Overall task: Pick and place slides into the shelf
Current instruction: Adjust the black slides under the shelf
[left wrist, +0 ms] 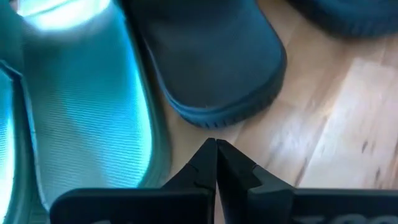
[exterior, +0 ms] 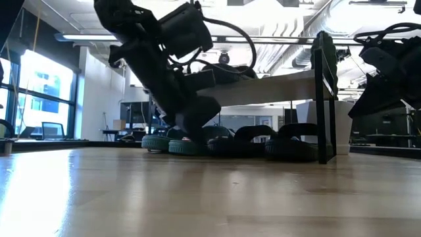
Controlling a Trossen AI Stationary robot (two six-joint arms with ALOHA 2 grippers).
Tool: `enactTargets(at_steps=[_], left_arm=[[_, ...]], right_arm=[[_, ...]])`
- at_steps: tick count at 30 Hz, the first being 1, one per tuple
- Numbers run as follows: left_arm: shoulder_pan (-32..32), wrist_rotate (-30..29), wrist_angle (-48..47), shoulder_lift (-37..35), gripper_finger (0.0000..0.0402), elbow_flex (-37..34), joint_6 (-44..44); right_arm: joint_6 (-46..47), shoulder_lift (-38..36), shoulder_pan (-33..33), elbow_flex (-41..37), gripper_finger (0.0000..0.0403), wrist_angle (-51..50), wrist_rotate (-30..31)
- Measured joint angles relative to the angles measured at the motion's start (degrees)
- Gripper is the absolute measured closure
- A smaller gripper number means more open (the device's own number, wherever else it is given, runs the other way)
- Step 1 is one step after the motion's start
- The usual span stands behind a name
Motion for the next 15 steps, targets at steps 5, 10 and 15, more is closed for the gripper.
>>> enactTargets(at_steps=[5, 10, 15], left_arm=[[0.5, -2.2, 2.7, 0.0, 0.0402, 0.0, -1.4], [1.9, -0.8, 4.6, 0.0, 0.0402, 0.0, -1.4], [2.7, 1.3, 5.9, 0.0, 0.0401, 0.0, -0.7]], right_arm=[[0.2, 0.0, 0.0, 0.0, 0.0403, 0.0, 0.0], [0.2, 0.0, 0.0, 0.0, 0.0403, 0.0, 0.0], [0.2, 0.0, 0.0, 0.0, 0.0403, 0.0, 0.0]])
